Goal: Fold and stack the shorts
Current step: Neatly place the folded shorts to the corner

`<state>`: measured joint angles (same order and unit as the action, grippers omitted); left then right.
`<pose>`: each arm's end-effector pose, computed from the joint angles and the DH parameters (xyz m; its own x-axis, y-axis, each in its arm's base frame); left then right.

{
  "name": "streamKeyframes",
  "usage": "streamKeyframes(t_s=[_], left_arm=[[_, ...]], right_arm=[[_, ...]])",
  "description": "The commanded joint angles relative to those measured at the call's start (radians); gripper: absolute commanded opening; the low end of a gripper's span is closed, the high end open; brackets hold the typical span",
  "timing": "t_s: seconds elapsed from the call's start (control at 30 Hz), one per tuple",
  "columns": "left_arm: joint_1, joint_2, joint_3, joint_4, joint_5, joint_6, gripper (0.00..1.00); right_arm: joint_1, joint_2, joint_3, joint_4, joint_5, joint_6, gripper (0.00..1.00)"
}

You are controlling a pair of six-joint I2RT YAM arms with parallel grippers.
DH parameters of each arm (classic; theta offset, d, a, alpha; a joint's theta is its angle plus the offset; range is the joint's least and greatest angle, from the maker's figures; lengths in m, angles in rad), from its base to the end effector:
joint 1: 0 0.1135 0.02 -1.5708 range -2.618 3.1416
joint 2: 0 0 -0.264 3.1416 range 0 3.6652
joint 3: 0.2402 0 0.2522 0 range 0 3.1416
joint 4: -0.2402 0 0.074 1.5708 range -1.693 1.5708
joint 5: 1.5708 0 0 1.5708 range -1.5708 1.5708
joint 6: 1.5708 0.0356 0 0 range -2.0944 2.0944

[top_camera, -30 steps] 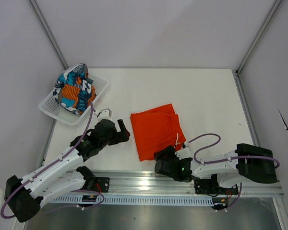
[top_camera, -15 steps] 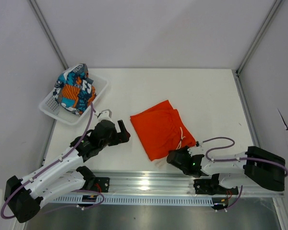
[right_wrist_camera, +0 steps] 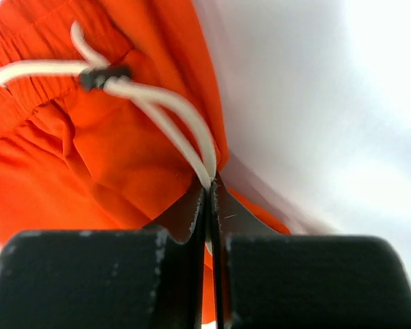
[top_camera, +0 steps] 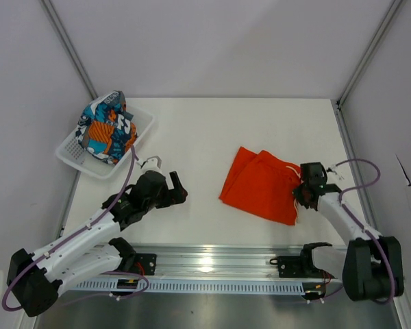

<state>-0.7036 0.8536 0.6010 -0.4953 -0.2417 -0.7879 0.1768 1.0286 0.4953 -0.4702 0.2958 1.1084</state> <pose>0.1414 -0.1088 0.2355 -0.7162 -0.2949 -0.6325 -0.0189 0.9142 -0.4049 0.1822 0.0220 0.1756 -0.3829 0.8013 -0.4597 0.7368 0.5651 0.3713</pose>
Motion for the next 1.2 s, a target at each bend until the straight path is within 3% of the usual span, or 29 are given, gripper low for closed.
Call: streamKeyframes(t_s=[0.0, 0.1, 0.17, 0.23, 0.27, 0.3, 0.57, 0.7, 0.73, 0.8, 0.97, 1.03, 1.17], left_arm=[[0.009, 0.002, -0.003, 0.035, 0.015, -0.005, 0.99], [0.009, 0.008, -0.001, 0.044, 0.021, -0.004, 0.99], [0.009, 0.015, 0.000, 0.041, 0.030, -0.001, 0.99], [0.009, 0.018, 0.000, 0.040, 0.033, 0.004, 0.99], [0.009, 0.019, -0.001, 0.040, 0.035, 0.007, 0.99], [0.009, 0.019, -0.001, 0.038, 0.035, 0.010, 0.98], [0.009, 0.025, -0.006, 0.046, 0.042, 0.010, 0.98], [0.009, 0.024, -0.004, 0.050, 0.038, 0.012, 0.99], [0.009, 0.024, -0.006, 0.052, 0.039, 0.013, 0.99], [0.009, 0.033, -0.001, 0.057, 0.044, 0.013, 0.99], [0.009, 0.038, 0.016, 0.046, 0.045, 0.022, 0.99], [0.009, 0.030, 0.017, 0.040, 0.044, 0.026, 0.99], [0.009, 0.022, 0.020, 0.031, 0.039, 0.030, 0.99]], right_arm=[[-0.103, 0.148, 0.164, -0.076, -0.044, -0.482, 0.00], [-0.132, 0.327, 0.284, -0.103, -0.032, -0.550, 0.00], [-0.120, 0.445, 0.389, -0.177, 0.126, -0.552, 0.06], [-0.108, 0.500, 0.446, -0.258, 0.269, -0.523, 0.31], [-0.109, 0.534, 0.471, -0.283, 0.384, -0.510, 0.73], [-0.117, 0.542, 0.508, -0.298, 0.417, -0.503, 0.99], [-0.128, 0.364, 0.586, -0.295, 0.355, -0.542, 1.00], [-0.066, 0.239, 0.569, -0.156, -0.002, -0.732, 0.99], [-0.051, 0.210, 0.548, -0.098, -0.162, -0.755, 0.99], [0.013, 0.199, 0.534, -0.020, -0.256, -0.815, 0.99], [0.177, 0.321, 0.589, 0.054, -0.199, -0.915, 0.99], [0.249, 0.364, 0.597, 0.131, -0.216, -1.027, 1.00], [0.332, 0.540, 0.695, 0.151, -0.230, -1.134, 0.99]])
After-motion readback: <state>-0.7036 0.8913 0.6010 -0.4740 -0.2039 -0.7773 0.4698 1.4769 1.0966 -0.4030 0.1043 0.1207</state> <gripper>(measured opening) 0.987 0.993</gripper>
